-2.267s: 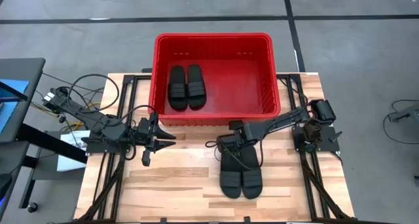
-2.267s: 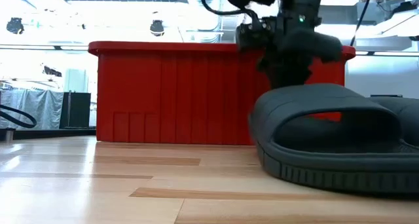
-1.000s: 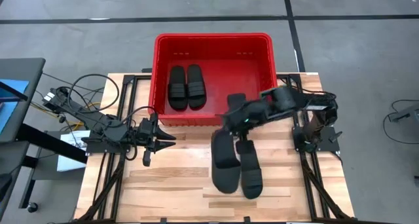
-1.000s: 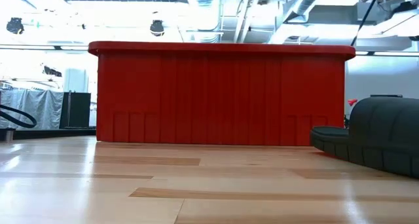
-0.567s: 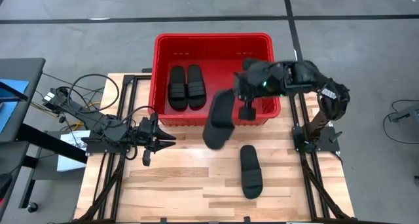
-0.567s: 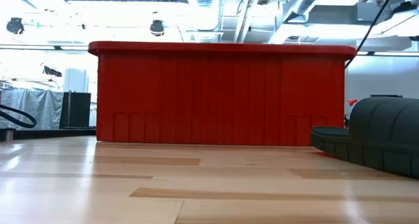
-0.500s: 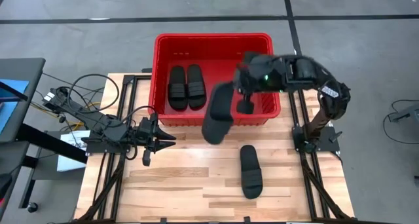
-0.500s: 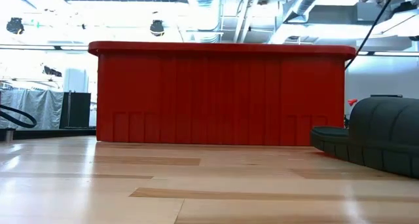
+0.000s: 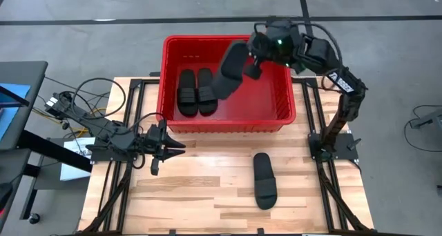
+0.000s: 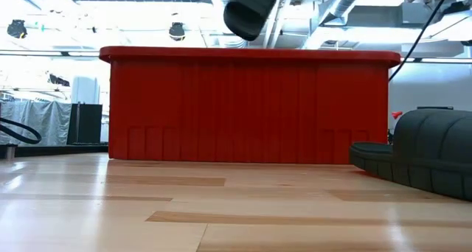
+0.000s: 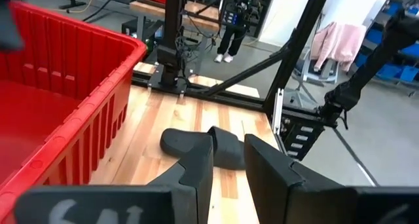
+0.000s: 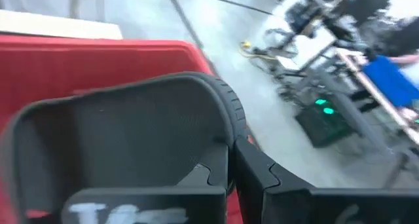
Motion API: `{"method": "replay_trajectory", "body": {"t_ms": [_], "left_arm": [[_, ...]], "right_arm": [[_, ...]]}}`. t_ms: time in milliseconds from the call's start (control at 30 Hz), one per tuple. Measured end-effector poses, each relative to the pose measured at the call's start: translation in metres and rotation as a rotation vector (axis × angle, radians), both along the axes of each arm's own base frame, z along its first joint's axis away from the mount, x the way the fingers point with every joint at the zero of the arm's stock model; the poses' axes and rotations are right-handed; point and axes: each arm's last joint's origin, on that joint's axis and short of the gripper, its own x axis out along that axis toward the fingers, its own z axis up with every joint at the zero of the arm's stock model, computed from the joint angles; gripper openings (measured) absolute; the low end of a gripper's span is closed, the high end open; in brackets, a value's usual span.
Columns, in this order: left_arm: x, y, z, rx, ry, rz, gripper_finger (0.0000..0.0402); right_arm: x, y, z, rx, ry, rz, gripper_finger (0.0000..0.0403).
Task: Pick and place slides into bin
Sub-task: Put the left black slide into the red bin
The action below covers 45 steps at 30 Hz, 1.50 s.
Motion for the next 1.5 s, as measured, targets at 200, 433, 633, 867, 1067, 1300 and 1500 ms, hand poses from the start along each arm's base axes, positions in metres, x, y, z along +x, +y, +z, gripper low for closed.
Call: {"method": "replay_trajectory", "body": {"t_ms": [200, 433, 633, 867, 1067, 1300, 1500], "left_arm": [[0.0, 0.001, -0.001, 0.069, 0.002, 0.004, 0.0077], [-0.012, 0.02, 0.005, 0.117, -0.005, 0.165, 0.0077], [-0.029, 0.039, 0.009, 0.134, 0.002, 0.294, 0.0077], [-0.038, 0.053, 0.009, 0.164, 0.021, 0.397, 0.0077], [-0.042, 0.061, 0.008, 0.165, 0.044, 0.468, 0.0077], [-0.045, 0.067, 0.006, 0.169, 0.064, 0.51, 0.0077], [-0.048, 0.071, 0.006, 0.167, 0.064, 0.533, 0.0077]], "right_arm": [[0.004, -0.04, -0.013, -0.018, 0.069, -0.053, 0.0], [0.019, -0.094, -0.051, 0.043, 0.219, -0.035, 0.0], [0.035, -0.131, -0.09, 0.094, 0.342, -0.004, 0.0], [0.043, -0.164, -0.131, 0.212, 0.42, 0.045, 0.0], [0.043, -0.176, -0.153, 0.283, 0.485, 0.101, 0.0], [0.04, -0.184, -0.155, 0.352, 0.41, 0.177, 0.0], [0.038, -0.18, -0.157, 0.403, 0.421, 0.209, 0.0]]}}
